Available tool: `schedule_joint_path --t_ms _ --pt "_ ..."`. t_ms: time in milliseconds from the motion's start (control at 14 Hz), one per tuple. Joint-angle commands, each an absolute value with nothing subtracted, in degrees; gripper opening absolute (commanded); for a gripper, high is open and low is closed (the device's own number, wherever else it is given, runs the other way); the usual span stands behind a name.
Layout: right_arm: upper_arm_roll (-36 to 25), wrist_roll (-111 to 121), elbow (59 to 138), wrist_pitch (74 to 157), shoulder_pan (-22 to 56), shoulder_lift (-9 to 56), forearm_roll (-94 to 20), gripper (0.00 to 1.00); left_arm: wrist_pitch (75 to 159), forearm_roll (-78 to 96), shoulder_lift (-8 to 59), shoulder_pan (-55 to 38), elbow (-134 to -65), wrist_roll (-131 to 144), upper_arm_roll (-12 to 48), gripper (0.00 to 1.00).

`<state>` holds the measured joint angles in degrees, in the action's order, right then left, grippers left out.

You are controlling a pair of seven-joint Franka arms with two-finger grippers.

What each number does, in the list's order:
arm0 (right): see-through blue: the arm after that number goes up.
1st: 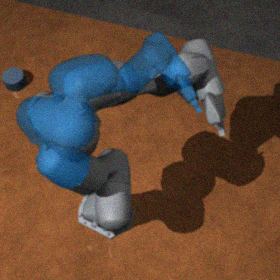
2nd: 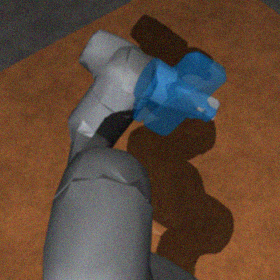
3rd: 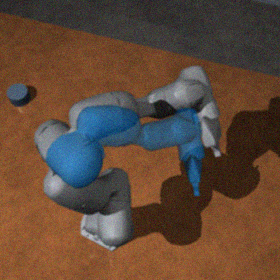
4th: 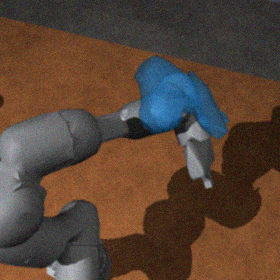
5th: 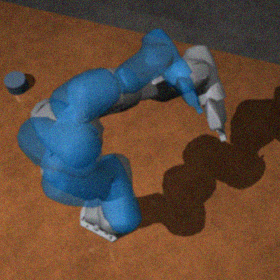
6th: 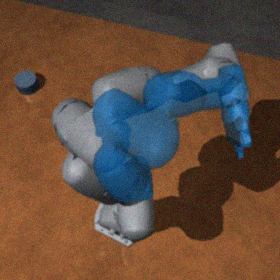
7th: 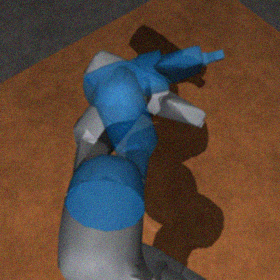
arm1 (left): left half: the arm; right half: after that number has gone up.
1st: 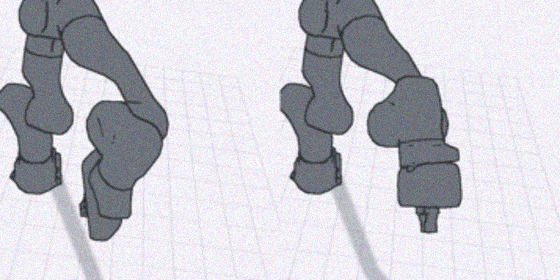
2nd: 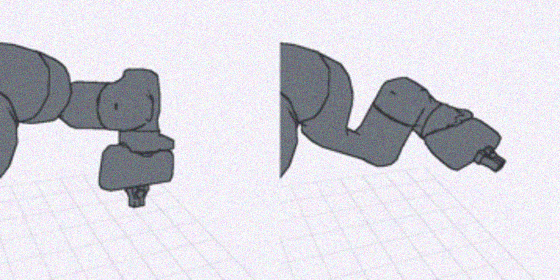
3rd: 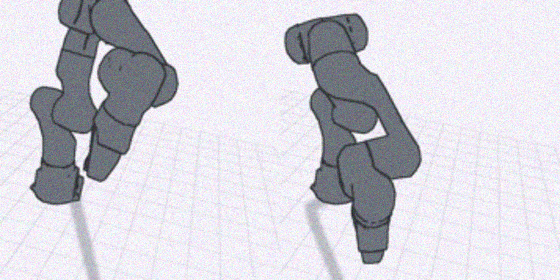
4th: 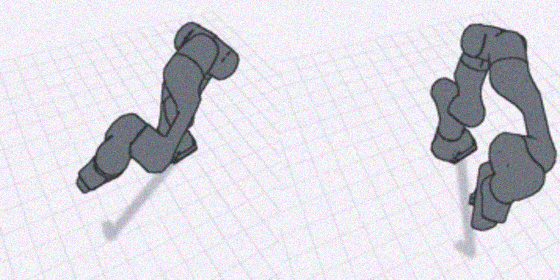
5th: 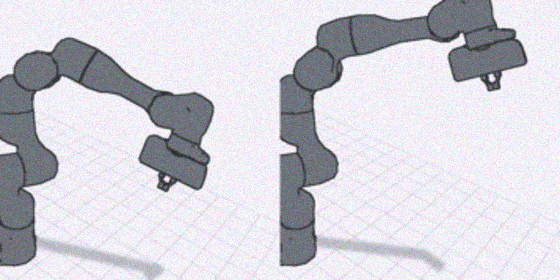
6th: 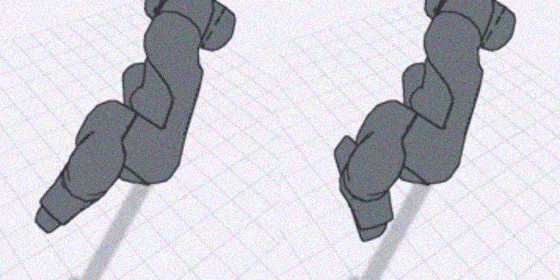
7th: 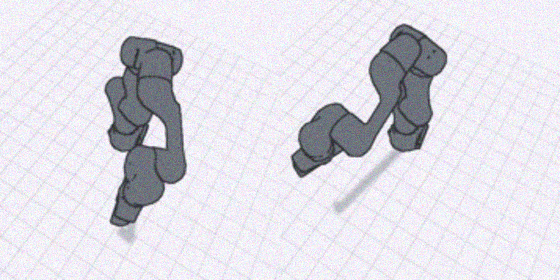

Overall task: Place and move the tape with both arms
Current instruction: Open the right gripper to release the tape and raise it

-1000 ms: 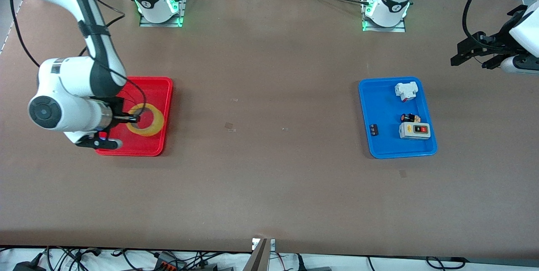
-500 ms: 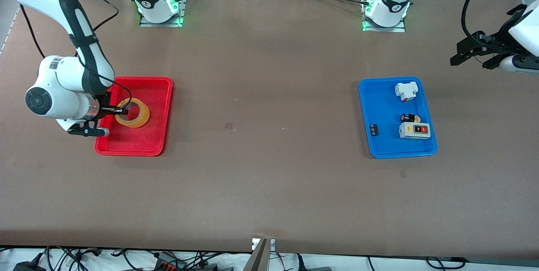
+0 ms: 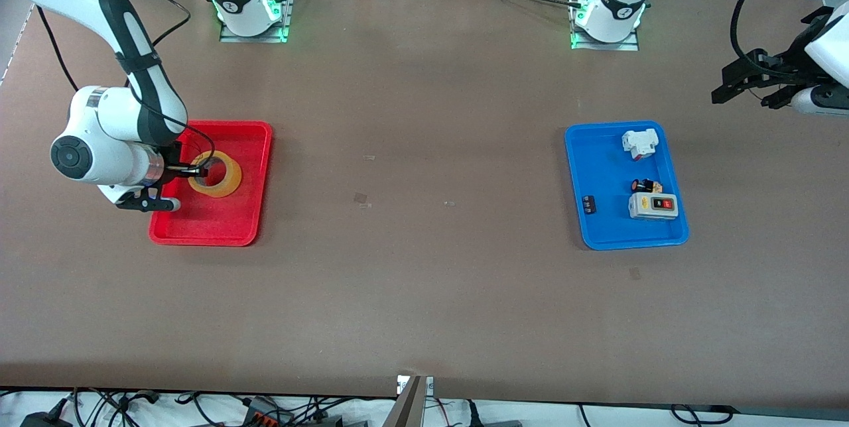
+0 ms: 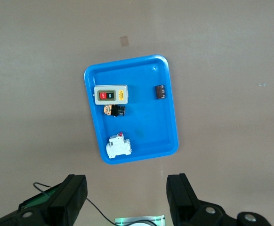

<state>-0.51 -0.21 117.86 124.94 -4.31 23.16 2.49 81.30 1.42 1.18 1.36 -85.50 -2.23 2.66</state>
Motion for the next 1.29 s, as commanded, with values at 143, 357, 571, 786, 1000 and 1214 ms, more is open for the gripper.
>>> schedule_joint_path --t_ms 143,357,571,786,1000,1214 --pt "0.3 1.0 111.9 117.6 -4.7 19.7 2.8 1.00 80.2 0.6 2.0 1.6 -83.7 -2.1 2.8 1.00" --pt "0.5 1.0 97.8 103.8 -4.6 19.0 2.5 1.00 80.2 0.6 2.1 1.6 -83.7 -2.1 2.8 1.00" --pt "0.6 1.2 82.4 91.5 -3.9 19.1 2.1 1.00 80.2 0.6 2.2 1.6 -83.8 -2.1 2.8 1.00" --pt "0.6 1.2 73.1 86.8 -3.0 19.2 1.6 1.00 80.4 0.6 2.3 1.6 -83.8 -2.1 2.7 1.00" --pt "0.6 0.7 70.8 87.4 -2.3 19.2 1.4 1.00 80.9 0.5 2.8 1.6 -83.8 -2.1 2.8 1.00" --pt "0.0 1.0 70.1 90.2 -2.5 19.4 0.2 1.00 81.2 0.5 2.8 1.5 -83.8 -2.1 2.8 1.00"
